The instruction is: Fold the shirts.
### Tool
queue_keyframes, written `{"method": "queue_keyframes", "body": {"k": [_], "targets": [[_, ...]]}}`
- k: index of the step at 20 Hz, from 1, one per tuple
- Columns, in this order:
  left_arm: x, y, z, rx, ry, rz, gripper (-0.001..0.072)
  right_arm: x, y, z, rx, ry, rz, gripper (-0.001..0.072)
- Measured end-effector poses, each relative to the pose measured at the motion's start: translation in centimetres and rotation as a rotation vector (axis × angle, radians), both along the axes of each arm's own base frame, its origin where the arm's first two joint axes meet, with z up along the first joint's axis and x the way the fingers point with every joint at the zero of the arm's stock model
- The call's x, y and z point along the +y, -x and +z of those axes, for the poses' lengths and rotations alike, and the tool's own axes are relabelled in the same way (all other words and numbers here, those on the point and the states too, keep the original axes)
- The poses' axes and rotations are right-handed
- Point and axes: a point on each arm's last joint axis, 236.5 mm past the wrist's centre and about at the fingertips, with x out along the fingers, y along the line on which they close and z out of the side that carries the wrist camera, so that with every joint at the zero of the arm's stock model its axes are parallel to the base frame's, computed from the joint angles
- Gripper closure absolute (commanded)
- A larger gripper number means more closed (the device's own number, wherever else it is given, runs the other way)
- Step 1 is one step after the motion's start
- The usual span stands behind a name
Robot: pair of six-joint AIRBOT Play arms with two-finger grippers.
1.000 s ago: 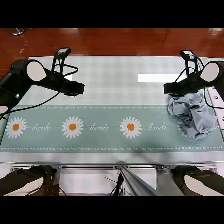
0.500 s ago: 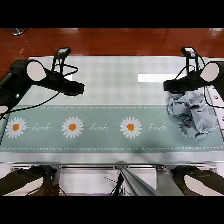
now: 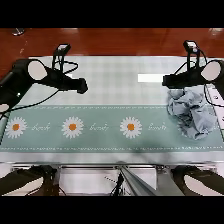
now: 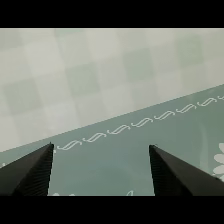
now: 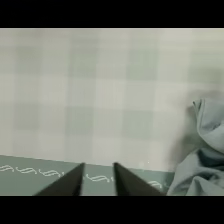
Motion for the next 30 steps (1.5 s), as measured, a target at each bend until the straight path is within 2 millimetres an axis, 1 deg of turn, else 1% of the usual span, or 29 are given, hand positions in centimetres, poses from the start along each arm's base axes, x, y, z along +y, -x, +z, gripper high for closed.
{"method": "queue_keyframes", "body": {"k": [1, 2, 4, 5, 6, 8, 9, 10, 12, 13, 14, 15, 16, 17, 19, 20, 22, 24, 26, 27, 28, 29, 30], "targets": [[0.4, -0.1, 0.5, -0.005, -0.005, 0.004, 0.0002, 0.1, 0.3, 0.1, 0.011, -0.005, -0.002, 0.0193], [0.9, -0.2, 1.4, -0.016, -0.006, 0.010, 0.0002, 0.1, 0.6, 0.2, 0.023, -0.008, -0.008, 0.0076], [1.8, 0.0, 3.5, -0.044, -0.005, 0.016, 0.0002, -0.9, 1.3, 1.0, 0.035, 0.033, -0.013, 0.0077], [2.3, 0.3, 4.7, -0.066, -0.002, 0.020, 0.0002, -1.9, 1.8, 1.7, 0.033, 0.072, -0.021, 0.0076], [2.8, 0.8, 6.0, -0.090, 0.000, 0.022, 0.0002, -3.2, 2.3, 2.5, 0.029, 0.113, -0.035, 0.0077], [3.7, 2.2, 8.0, -0.136, 0.005, 0.027, 0.0002, -7.3, 3.8, 4.4, 0.016, 0.219, -0.103, 0.0078], [4.0, 3.3, 8.7, -0.154, 0.008, 0.027, 0.0002, -9.4, 4.7, 5.1, 0.012, 0.254, -0.150, 0.0078], [4.2, 4.3, 8.7, -0.162, 0.012, 0.028, 0.0002, -11.7, 5.7, 5.6, 0.010, 0.283, -0.209, 0.0078], [4.4, 6.8, 7.5, -0.151, 0.021, 0.037, 0.0002, -15.5, 7.6, 5.7, 0.020, 0.309, -0.324, 0.0078], [4.4, 8.1, 6.3, -0.136, 0.029, 0.041, 0.0002, -17.1, 8.6, 5.2, 0.032, 0.306, -0.383, 0.0078], [4.4, 9.3, 4.7, -0.108, 0.034, 0.051, 0.0002, -18.3, 9.3, 4.4, 0.043, 0.293, -0.429, 0.0078], [4.3, 10.2, 3.2, -0.086, 0.047, 0.068, 0.0002, -19.0, 9.6, 3.5, 0.048, 0.270, -0.463, 0.0078], [4.4, 10.9, 1.6, -0.063, 0.055, 0.087, 0.0002, -19.4, 9.7, 2.5, 0.055, 0.242, -0.491, 0.0078], [4.4, 11.8, -0.1, -0.023, 0.060, 0.102, 0.0003, -19.7, 9.3, 1.5, 0.053, 0.212, -0.512, 0.0078], [4.2, 12.8, -2.3, 0.020, 0.079, 0.126, 0.0002, -19.6, 8.3, -0.7, 0.069, 0.146, -0.534, 0.0078], [4.2, 13.1, -3.1, 0.035, 0.081, 0.133, 0.0002, -19.6, 7.8, -2.0, 0.084, 0.121, -0.540, 0.0078], [4.0, 13.3, -4.0, 0.053, 0.093, 0.148, 0.0002, -19.6, 7.1, -4.8, 0.132, 0.085, -0.548, 0.0079], [3.8, 13.2, -4.3, 0.054, 0.109, 0.160, 0.0002, -19.5, 6.7, -7.7, 0.192, 0.058, -0.552, 0.0084], [3.6, 13.3, -4.6, 0.063, 0.122, 0.167, 0.0003, -19.2, 6.7, -10.2, 0.246, 0.035, -0.554, 0.0113], [3.5, 13.2, -4.6, 0.059, 0.129, 0.170, 0.0003, -19.1, 6.8, -11.3, 0.276, 0.029, -0.553, 0.0331], [3.4, 13.2, -4.6, 0.062, 0.131, 0.171, 0.0003, -19.0, 6.7, -11.9, 0.291, 0.018, -0.554, 0.0644], [3.4, 13.2, -4.7, 0.064, 0.133, 0.172, 0.0003, -18.7, 6.4, -12.2, 0.295, 0.002, -0.547, 0.0683], [3.4, 13.2, -4.7, 0.065, 0.135, 0.173, 0.0003, -18.4, 5.7, -12.0, 0.286, -0.014, -0.532, 0.0684]]}}
